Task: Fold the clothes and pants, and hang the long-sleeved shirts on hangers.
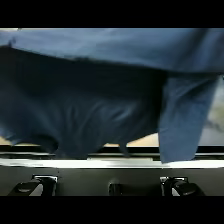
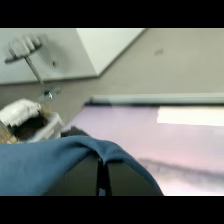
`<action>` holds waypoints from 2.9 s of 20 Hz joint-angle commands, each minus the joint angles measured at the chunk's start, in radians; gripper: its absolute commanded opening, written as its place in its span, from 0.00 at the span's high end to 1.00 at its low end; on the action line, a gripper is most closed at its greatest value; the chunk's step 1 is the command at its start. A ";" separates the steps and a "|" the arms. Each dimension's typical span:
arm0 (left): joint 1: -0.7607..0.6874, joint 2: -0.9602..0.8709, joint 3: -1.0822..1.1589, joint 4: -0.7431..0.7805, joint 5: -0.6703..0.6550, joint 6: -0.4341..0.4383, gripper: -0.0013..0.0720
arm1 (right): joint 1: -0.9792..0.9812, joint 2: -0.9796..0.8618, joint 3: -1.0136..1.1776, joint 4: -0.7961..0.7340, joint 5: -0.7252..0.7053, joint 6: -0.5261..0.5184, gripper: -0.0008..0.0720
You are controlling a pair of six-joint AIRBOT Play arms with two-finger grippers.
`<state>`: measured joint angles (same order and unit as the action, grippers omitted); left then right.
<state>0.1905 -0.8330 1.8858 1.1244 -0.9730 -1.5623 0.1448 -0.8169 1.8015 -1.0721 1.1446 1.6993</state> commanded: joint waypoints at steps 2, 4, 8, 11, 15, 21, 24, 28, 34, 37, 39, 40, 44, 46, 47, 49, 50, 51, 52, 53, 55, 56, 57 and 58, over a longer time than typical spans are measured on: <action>-0.001 -0.174 -0.027 0.032 -0.028 -0.009 0.96 | 0.000 -0.193 -0.046 0.005 0.139 0.035 0.94; -0.018 -0.320 -0.030 0.032 -0.031 -0.008 0.96 | 0.000 -0.317 -0.098 0.005 0.127 0.052 0.94; -0.086 -0.648 -0.030 0.032 -0.021 -0.009 0.96 | 0.000 -0.589 -0.196 0.006 -0.030 0.080 0.95; -0.145 -0.854 -0.029 0.032 -0.009 -0.009 0.96 | 0.000 -0.800 -0.200 0.019 -0.167 0.148 0.95; -0.209 -1.012 -0.029 0.027 -0.010 -0.039 0.96 | 0.000 -0.974 -0.200 0.085 -0.260 0.187 0.94; -0.202 -1.014 -0.016 0.024 -0.148 -0.049 0.58 | -0.061 -0.965 -0.200 0.090 -0.116 0.071 0.48; -0.136 -0.951 -0.017 0.035 -0.350 -0.062 0.34 | -0.198 -0.878 -0.200 0.058 0.095 -0.100 0.47; -0.073 -0.844 -0.053 0.263 -0.601 -0.110 0.34 | -0.391 -0.768 -0.254 -0.130 0.349 -0.217 0.40; 0.005 -0.502 -0.553 0.317 -0.529 -0.178 0.34 | -0.490 -0.633 -0.674 -0.011 0.259 -0.311 0.36; 0.014 -0.330 -0.787 0.315 -0.461 -0.177 0.34 | -0.473 -0.634 -0.773 0.030 0.195 -0.342 0.36; 0.023 -0.238 -0.901 0.308 -0.449 -0.166 0.34 | -0.441 -0.634 -0.803 0.048 0.155 -0.363 0.37; 0.034 -0.200 -0.948 0.303 -0.446 -0.167 0.33 | -0.414 -0.634 -0.809 0.039 0.129 -0.364 0.36; 0.099 -0.077 -1.101 0.208 -0.394 -0.134 0.26 | -0.315 -0.652 -0.811 0.027 0.033 -0.352 0.33; 0.119 -0.061 -1.147 0.142 -0.395 -0.091 0.26 | -0.281 -0.684 -0.811 0.024 0.043 -0.337 0.33; 0.120 -0.061 -1.166 0.114 -0.394 -0.072 0.26 | -0.264 -0.703 -0.811 0.024 0.057 -0.337 0.34; 0.120 -0.062 -1.202 0.067 -0.386 -0.056 0.26 | -0.237 -0.721 -0.811 0.019 0.061 -0.337 0.43; 0.120 -0.062 -1.223 0.052 -0.381 -0.055 0.26 | -0.230 -0.721 -0.811 0.016 0.055 -0.337 0.62; 0.120 -0.062 -1.245 0.038 -0.373 -0.054 0.26 | -0.230 -0.720 -0.811 0.023 0.056 -0.329 0.84; 0.120 -0.063 -1.271 0.021 -0.360 -0.052 0.26 | -0.231 -0.715 -0.811 0.023 0.058 -0.326 0.94; 0.120 -0.066 -1.300 0.000 -0.349 -0.052 0.26 | -0.230 -0.705 -0.811 0.024 0.061 -0.326 0.94; 0.119 -0.071 -1.357 -0.060 -0.339 -0.034 0.26 | -0.230 -0.675 -0.811 0.029 0.061 -0.321 0.94; 0.119 -0.072 -1.385 -0.093 -0.333 -0.013 0.26 | -0.230 -0.659 -0.811 0.029 0.061 -0.314 0.94; 0.119 -0.072 -1.406 -0.113 -0.327 -0.005 0.26 | -0.230 -0.644 -0.811 0.032 0.062 -0.306 0.94; 0.119 -0.072 -1.426 -0.121 -0.319 -0.004 0.26 | -0.230 -0.632 -0.811 0.032 0.061 -0.295 0.94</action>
<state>0.3092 -0.9039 0.5255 1.0779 -1.3132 -1.5944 -0.0883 -1.4815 0.9913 -1.0458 1.2037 1.3815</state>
